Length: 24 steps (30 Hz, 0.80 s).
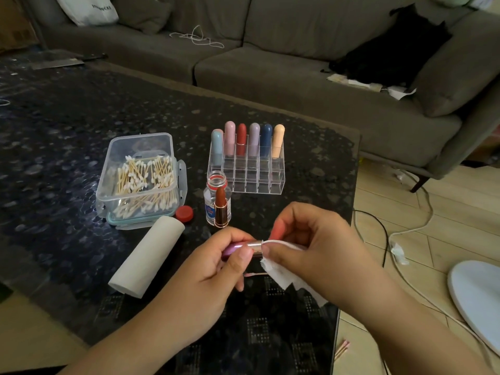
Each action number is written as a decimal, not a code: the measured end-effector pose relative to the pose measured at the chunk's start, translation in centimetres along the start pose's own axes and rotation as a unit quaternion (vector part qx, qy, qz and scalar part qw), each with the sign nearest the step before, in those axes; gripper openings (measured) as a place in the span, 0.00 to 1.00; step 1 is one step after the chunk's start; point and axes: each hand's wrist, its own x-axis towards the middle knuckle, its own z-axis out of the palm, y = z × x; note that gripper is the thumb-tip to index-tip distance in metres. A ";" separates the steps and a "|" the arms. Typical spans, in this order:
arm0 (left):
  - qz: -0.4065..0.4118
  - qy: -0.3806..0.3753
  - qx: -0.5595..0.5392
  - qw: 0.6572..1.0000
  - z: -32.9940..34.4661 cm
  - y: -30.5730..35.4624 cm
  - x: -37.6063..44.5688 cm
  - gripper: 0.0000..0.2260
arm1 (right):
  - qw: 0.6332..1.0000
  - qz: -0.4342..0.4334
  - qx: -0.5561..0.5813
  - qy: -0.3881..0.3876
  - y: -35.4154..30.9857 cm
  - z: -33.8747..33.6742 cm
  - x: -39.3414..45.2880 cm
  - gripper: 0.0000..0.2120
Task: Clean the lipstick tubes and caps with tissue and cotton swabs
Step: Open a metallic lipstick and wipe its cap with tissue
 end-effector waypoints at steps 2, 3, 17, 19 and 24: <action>0.023 -0.016 0.027 0.999 -0.2 0.3 -0.1 0.14 | 0.999 0.038 -0.003 -0.022 0.1 0.2 0.1 0.06; 0.038 -0.022 0.041 0.998 -0.3 0.4 -0.1 0.13 | 0.997 0.062 0.005 -0.046 0.2 0.2 0.1 0.05; 0.113 -0.027 -0.015 0.993 -0.4 1.7 -0.1 0.07 | 0.937 0.122 0.269 -0.186 -0.1 -0.8 0.0 0.11; 0.118 -0.038 -0.015 0.992 -0.4 1.8 -0.2 0.07 | 0.934 0.126 0.282 -0.181 0.0 -0.8 0.1 0.11; 0.103 -0.044 0.009 0.994 -0.8 1.0 -0.4 0.08 | 0.928 0.125 0.284 -0.209 0.1 -0.5 -0.1 0.09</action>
